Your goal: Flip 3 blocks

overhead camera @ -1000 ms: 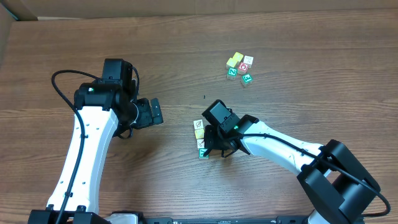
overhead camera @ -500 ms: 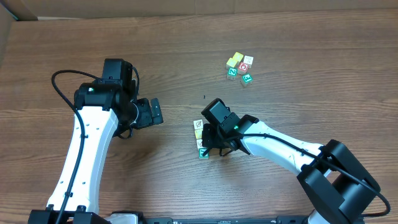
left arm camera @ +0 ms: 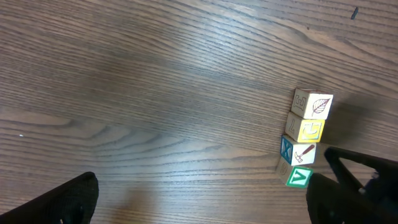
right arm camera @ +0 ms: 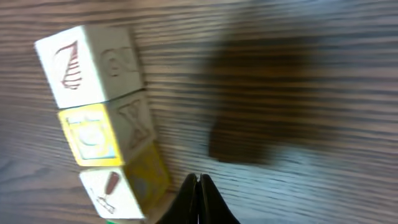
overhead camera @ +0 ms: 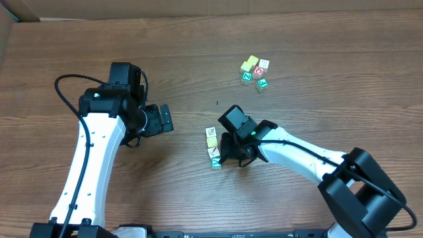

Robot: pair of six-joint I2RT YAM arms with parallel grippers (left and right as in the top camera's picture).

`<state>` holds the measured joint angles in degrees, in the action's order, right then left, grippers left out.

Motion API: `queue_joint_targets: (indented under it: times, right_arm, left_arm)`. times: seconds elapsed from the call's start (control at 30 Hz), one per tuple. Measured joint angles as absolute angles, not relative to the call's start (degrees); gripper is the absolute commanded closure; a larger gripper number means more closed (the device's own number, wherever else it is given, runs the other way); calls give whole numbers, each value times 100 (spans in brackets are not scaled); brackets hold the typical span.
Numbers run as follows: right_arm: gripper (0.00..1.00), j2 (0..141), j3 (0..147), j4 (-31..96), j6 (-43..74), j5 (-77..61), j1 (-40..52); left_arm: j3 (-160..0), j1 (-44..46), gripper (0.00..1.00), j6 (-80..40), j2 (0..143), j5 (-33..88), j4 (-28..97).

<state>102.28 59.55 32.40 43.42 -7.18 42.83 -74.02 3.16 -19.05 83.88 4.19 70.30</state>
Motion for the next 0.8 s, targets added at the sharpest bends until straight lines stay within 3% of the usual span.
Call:
queue_joint_targets:
  times: [0.3,0.8]
  right_arm:
    - [96,9592,6093,3330,3966,-720,4364]
    - [96,9894,6108,2707,3804,154,5454]
  left_arm:
    - [-7402,316,0,-1905,8388,419,7030]
    - [-7402,316,1,-1905,8388,419,7030]
